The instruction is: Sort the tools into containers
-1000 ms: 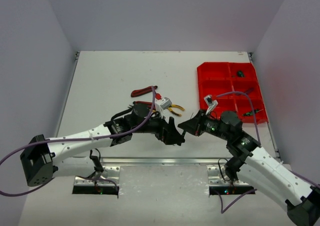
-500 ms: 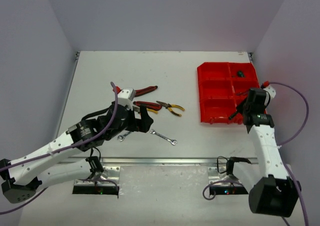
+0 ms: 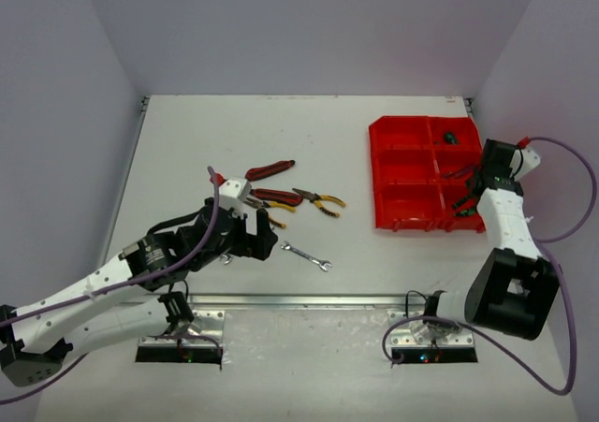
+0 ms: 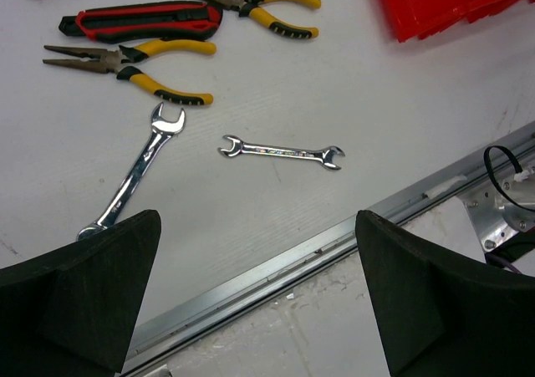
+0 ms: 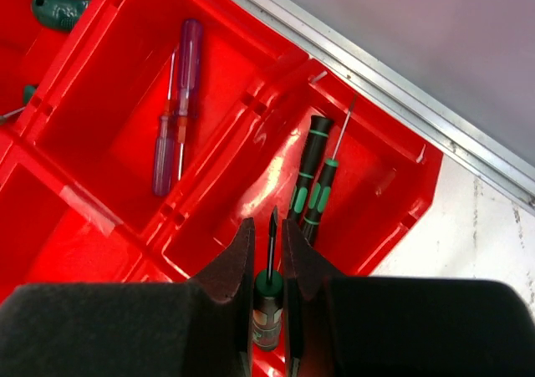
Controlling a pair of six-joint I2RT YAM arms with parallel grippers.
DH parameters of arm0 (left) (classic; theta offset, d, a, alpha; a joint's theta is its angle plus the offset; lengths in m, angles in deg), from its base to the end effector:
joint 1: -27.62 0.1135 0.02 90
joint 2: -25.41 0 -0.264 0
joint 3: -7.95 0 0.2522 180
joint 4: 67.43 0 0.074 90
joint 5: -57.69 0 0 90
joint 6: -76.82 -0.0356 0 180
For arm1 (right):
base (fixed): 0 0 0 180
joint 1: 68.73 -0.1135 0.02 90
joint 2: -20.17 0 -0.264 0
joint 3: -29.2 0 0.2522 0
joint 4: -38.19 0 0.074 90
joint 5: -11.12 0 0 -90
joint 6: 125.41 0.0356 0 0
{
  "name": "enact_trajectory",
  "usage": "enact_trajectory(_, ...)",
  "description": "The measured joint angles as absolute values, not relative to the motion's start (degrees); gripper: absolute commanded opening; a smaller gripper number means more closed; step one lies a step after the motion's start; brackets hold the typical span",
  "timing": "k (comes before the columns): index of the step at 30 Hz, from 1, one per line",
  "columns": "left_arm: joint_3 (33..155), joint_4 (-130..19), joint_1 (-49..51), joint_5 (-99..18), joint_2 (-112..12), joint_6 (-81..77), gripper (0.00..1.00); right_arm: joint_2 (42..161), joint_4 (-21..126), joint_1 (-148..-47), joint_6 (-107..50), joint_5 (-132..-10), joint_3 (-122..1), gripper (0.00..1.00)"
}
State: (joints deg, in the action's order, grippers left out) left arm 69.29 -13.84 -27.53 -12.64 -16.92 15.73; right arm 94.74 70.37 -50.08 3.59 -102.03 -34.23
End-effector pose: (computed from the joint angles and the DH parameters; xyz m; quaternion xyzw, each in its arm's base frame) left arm 0.0966 -0.1177 0.3124 0.1207 0.8676 -0.1944 0.4416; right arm 0.2560 -0.1012 0.2460 0.5033 0.7497 -0.1128 0.4146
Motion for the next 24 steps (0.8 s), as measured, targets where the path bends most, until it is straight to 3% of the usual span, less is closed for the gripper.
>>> enact_trajectory(14,68.8,-14.9,-27.5,-14.2,-12.9,15.1,1.0,104.3,64.7,-49.7,3.2,-102.4,-37.6,0.0)
enact_trajectory(24,68.8,-15.3,-27.5,-15.0,-13.8,14.9,1.0,104.5,65.8,-49.7,4.1,-104.3,-36.4,0.02)
